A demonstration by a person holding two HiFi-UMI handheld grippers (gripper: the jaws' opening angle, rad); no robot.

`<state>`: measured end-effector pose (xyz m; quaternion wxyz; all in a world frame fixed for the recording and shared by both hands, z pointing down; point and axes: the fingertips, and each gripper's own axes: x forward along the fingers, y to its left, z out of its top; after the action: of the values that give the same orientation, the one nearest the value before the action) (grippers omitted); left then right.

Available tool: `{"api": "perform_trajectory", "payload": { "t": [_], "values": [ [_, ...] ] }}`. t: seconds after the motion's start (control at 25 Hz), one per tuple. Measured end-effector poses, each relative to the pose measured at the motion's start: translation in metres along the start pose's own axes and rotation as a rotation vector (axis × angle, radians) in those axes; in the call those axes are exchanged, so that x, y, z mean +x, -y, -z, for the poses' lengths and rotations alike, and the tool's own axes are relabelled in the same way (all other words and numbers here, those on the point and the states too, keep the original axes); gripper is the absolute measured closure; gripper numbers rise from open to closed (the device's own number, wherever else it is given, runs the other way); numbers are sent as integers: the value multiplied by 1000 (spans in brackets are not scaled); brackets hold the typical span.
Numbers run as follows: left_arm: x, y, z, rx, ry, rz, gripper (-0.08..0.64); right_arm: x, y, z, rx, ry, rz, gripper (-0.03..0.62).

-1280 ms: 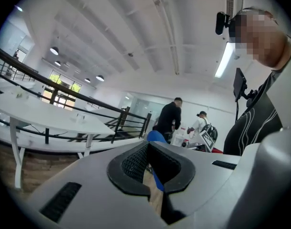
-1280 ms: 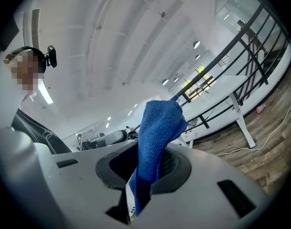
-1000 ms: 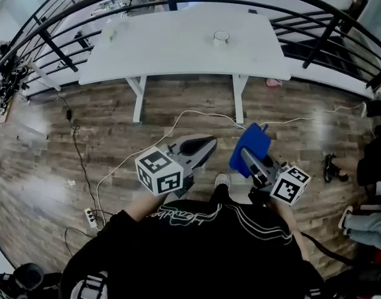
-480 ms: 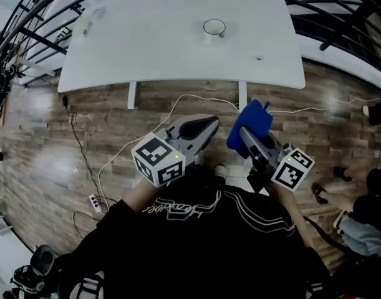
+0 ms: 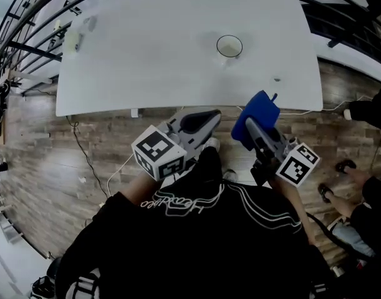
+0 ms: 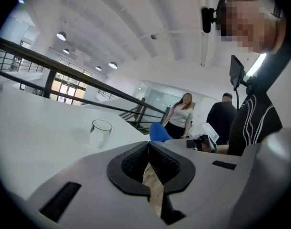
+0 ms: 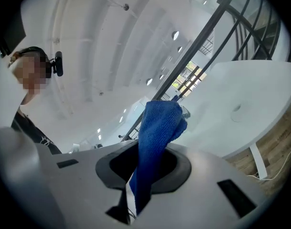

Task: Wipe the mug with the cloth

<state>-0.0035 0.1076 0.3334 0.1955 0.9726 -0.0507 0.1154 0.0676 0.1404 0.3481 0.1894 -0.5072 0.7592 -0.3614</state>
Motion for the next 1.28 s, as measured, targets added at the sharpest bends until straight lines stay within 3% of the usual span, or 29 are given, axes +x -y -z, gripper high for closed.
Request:
{"api": "perform_trajectory", "payload": {
  "t": [0.16,0.4,0.52,0.8,0.88,1.28],
  "values": [
    [6,-39,-2,-20,-23,24,551,36,12,-16,1,30,31,538],
    [25,-86,-7,39,-52,11,547,65,27,-28,1,68,76,538],
    [38,-97,-2,45,-48,28,479,69,39,-26,22,78,96,538],
    [75,-139,11,82,-117,-54,437,76,73,-38,72,119,143,538],
    [83,-145,15,86,-140,-79,436,75,79,-40,99,139,151,538],
    [110,-154,28,60,-181,-63,439,97,104,-50,204,190,112,538]
  ]
}}
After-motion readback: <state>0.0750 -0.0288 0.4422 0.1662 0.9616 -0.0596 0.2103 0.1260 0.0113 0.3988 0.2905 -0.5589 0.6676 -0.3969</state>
